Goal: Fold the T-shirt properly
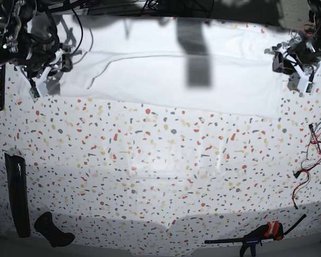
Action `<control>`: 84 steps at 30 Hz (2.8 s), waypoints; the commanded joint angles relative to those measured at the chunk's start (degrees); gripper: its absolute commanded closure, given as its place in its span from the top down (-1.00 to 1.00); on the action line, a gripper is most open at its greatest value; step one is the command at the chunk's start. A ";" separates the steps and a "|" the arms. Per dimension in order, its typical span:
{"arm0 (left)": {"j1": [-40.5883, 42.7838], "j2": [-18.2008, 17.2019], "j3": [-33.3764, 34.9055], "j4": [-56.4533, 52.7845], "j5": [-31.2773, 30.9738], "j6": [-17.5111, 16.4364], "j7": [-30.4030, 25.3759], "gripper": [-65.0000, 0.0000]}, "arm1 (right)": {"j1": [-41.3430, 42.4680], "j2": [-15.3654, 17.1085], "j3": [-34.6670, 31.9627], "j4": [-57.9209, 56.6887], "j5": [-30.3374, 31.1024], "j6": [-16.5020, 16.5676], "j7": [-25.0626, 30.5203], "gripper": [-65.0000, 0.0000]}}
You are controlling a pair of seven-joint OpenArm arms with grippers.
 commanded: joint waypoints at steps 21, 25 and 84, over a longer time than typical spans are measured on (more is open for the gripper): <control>-15.87 2.23 0.26 -12.76 5.16 1.31 -1.18 -0.41 | 18.64 0.94 -9.99 -15.06 -10.86 -1.99 4.83 -0.14; -19.50 2.23 0.50 -18.60 5.03 1.31 -1.14 -0.41 | 19.87 0.92 -9.99 -16.57 -10.91 -3.98 6.69 -0.14; -25.51 -3.43 0.48 -13.77 -14.56 0.31 2.75 0.39 | 37.18 3.26 1.22 -0.17 9.38 0.21 -5.77 -0.14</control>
